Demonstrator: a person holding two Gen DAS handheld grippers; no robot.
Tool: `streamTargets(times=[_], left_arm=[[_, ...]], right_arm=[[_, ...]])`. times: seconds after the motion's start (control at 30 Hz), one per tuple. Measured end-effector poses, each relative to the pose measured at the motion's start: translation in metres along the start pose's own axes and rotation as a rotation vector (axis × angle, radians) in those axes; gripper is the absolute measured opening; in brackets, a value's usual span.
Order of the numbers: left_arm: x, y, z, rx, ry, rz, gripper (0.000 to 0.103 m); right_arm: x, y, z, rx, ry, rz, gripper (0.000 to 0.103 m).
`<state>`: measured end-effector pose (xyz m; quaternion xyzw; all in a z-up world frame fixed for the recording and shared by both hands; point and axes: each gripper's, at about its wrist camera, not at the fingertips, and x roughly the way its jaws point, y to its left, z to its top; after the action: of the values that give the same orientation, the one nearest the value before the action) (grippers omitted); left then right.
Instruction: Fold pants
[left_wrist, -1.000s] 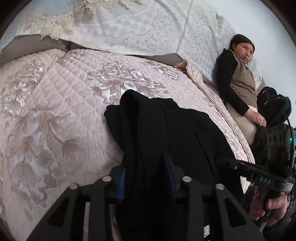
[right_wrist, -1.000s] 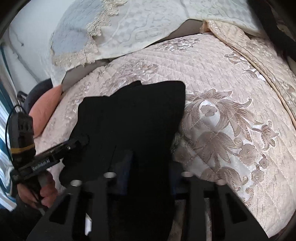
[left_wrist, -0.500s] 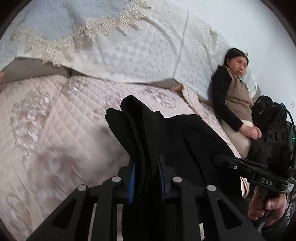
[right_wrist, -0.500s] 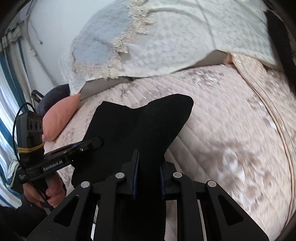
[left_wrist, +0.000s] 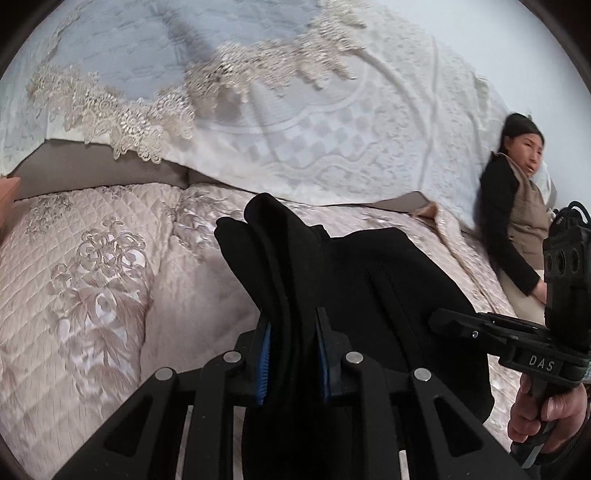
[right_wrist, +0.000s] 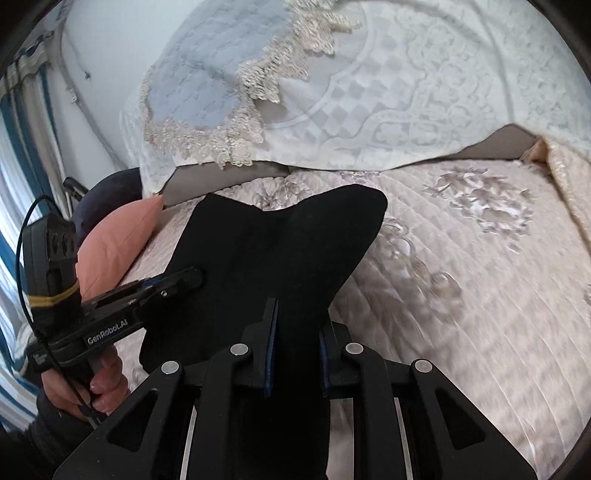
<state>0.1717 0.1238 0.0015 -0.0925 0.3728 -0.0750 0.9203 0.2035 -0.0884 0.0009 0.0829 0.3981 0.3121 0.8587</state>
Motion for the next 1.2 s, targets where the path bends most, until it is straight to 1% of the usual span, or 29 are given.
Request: streamTargets(times=[0.07,0.17,0.2,0.23,0.27,0.3,0.37,0.4,0.47,0.57,0.63,0.7,0.77,0.83,0.9,0.93,1.0,1.1,1.2], left_arm=[[0.014,0.01,0.003,-0.006,0.014,0.004,0.023],[0.036,0.021,0.002,-0.012,0.05,0.022,0.025],[0.043,0.024,0.0,-0.01,0.065,0.036,0.027],[0.05,0.028,-0.004,-0.011,0.078,0.051,0.03],[0.052,0.032,-0.007,-0.017,0.081,0.052,0.032],[0.052,0.037,-0.011,-0.033,0.079,0.045,0.036],[0.046,0.046,-0.017,-0.065,0.076,0.041,0.037],[0.041,0.049,-0.019,-0.075,0.066,0.054,0.037],[0.026,0.049,-0.022,-0.07,0.028,0.113,0.036],[-0.001,0.04,-0.027,-0.059,-0.025,0.132,0.036],[-0.015,0.027,-0.033,-0.025,-0.052,0.122,0.036],[-0.022,0.013,-0.042,0.004,-0.051,0.104,0.036],[-0.022,-0.001,-0.053,0.032,-0.038,0.087,0.036],[-0.015,-0.009,-0.064,0.069,-0.012,0.101,0.036],[0.0,-0.011,-0.073,0.079,0.038,0.12,0.036],[0.004,-0.012,-0.077,0.087,0.04,0.127,0.036],[0.002,-0.014,-0.076,0.1,0.033,0.14,0.036],[-0.011,-0.016,-0.071,0.079,0.023,0.152,0.036],[-0.026,-0.02,-0.072,0.066,0.01,0.181,0.036]], right_arm=[[0.018,-0.006,0.01,0.011,0.019,0.009,0.018],[0.042,-0.018,0.015,0.036,0.055,0.009,0.02],[0.049,-0.024,0.014,0.046,0.072,0.005,0.023],[0.056,-0.03,0.013,0.058,0.09,-0.011,0.028],[0.06,-0.036,0.012,0.065,0.104,-0.036,0.03],[0.061,-0.04,0.011,0.067,0.106,-0.05,0.034],[0.056,-0.047,0.008,0.065,0.093,-0.076,0.038],[0.052,-0.049,0.006,0.065,0.087,-0.083,0.042],[0.038,-0.045,0.003,0.047,0.061,-0.115,0.042],[0.022,-0.027,-0.003,-0.023,0.023,-0.157,0.042],[0.014,-0.012,-0.011,-0.071,0.004,-0.162,0.042],[0.013,0.002,-0.021,-0.109,0.003,-0.187,0.042],[0.014,0.014,-0.031,-0.143,0.008,-0.193,0.042],[0.02,0.02,-0.041,-0.173,0.028,-0.203,0.042],[0.031,0.02,-0.048,-0.19,0.066,-0.232,0.042],[0.036,0.018,-0.051,-0.195,0.079,-0.243,0.042],[0.035,0.016,-0.051,-0.182,0.072,-0.238,0.042],[0.024,0.022,-0.048,-0.175,0.065,-0.247,0.042],[0.011,0.028,-0.051,-0.161,0.055,-0.228,0.042]])
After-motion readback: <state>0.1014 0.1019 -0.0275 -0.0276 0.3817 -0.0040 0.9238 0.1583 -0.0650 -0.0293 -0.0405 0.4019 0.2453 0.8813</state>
